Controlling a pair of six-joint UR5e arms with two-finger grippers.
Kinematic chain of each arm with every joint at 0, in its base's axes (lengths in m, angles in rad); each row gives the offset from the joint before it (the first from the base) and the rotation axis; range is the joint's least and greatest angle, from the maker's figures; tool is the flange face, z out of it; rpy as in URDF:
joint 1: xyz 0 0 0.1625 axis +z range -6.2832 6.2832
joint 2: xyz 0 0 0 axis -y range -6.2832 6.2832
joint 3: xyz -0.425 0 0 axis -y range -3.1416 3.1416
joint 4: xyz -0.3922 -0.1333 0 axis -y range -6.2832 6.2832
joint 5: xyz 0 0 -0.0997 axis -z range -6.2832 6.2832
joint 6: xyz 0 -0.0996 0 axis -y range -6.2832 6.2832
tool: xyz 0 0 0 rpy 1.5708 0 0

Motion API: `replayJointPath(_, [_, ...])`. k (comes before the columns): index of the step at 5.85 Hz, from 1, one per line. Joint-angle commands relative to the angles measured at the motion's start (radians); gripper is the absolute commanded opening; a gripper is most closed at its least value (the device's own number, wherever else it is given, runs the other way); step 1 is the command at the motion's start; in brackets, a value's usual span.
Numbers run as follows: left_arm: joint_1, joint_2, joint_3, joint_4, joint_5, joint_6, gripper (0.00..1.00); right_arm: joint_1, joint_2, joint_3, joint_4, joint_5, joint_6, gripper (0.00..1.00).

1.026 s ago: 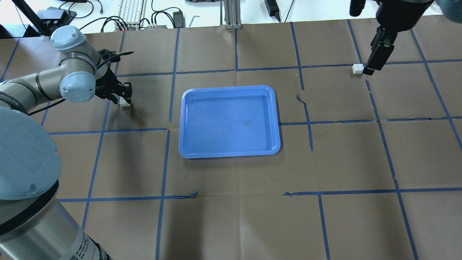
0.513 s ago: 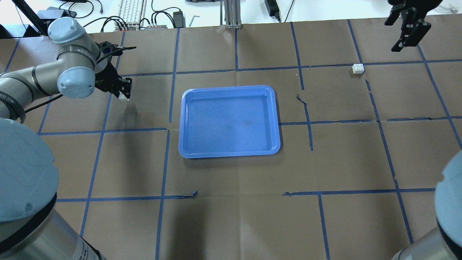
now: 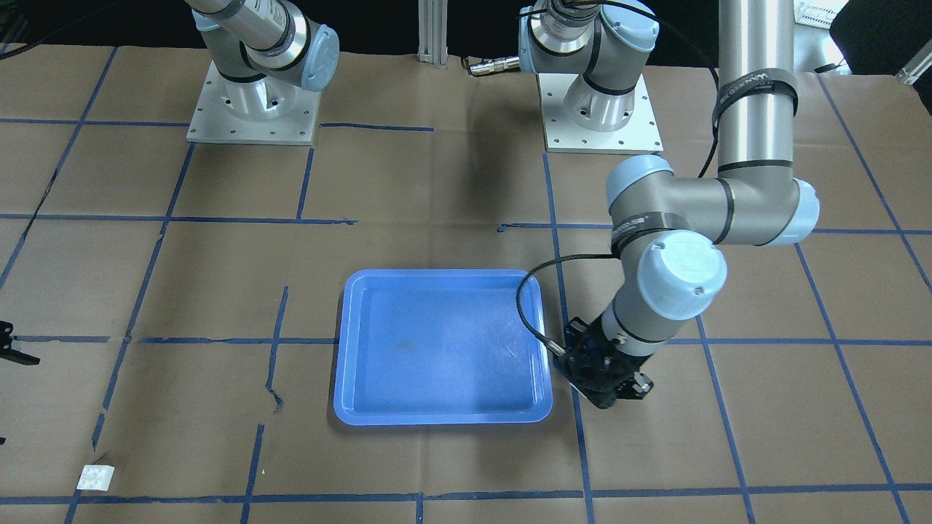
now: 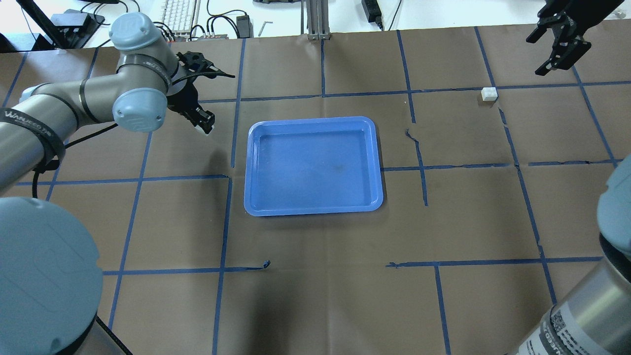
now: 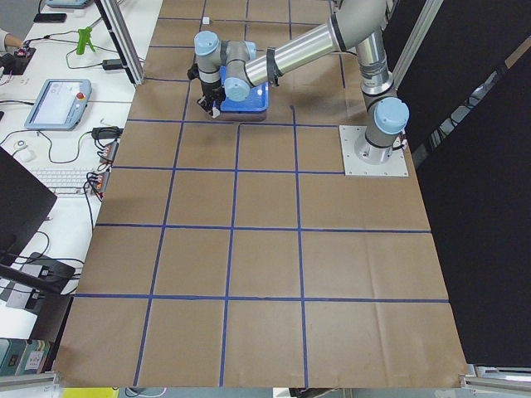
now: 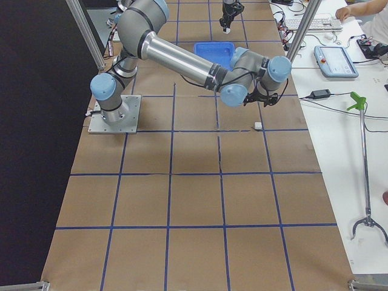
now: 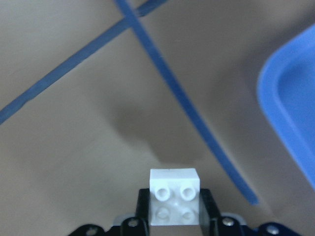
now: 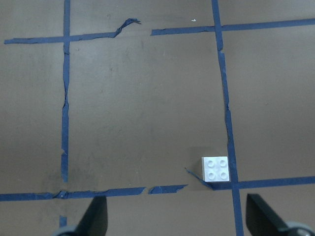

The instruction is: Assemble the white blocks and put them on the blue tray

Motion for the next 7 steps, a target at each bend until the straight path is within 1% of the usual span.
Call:
replayJointPath(1, [-0.193, 0.005, -0.005, -0.012, 0.006, 0.212, 0.03, -0.036, 0.109, -0.007, -0.018, 0.133, -0.163, 1.0])
replayJointPath(2, [-0.251, -0.003, -0.008, -0.011, 0.0, 0.291, 0.03, -0.038, 0.145, -0.01, -0.052, 0.169, -0.169, 1.0])
replayJointPath(3, [-0.284, -0.02, -0.039, -0.001, -0.007, 0.421, 0.04, -0.036, 0.174, -0.01, -0.093, 0.178, -0.171, 1.0])
replayJointPath(4, [-0.317, -0.023, -0.074, 0.018, -0.004, 0.428, 0.04, -0.038, 0.206, -0.01, -0.116, 0.233, -0.172, 1.0])
replayJointPath(5, [-0.318, -0.026, -0.081, 0.049, -0.005, 0.422, 0.04, -0.038, 0.225, -0.012, -0.116, 0.237, -0.171, 1.0])
replayJointPath(7, [-0.31, -0.021, -0.081, 0.051, 0.004, 0.415, 0.04, -0.038, 0.266, -0.009, -0.123, 0.246, -0.171, 0.99])
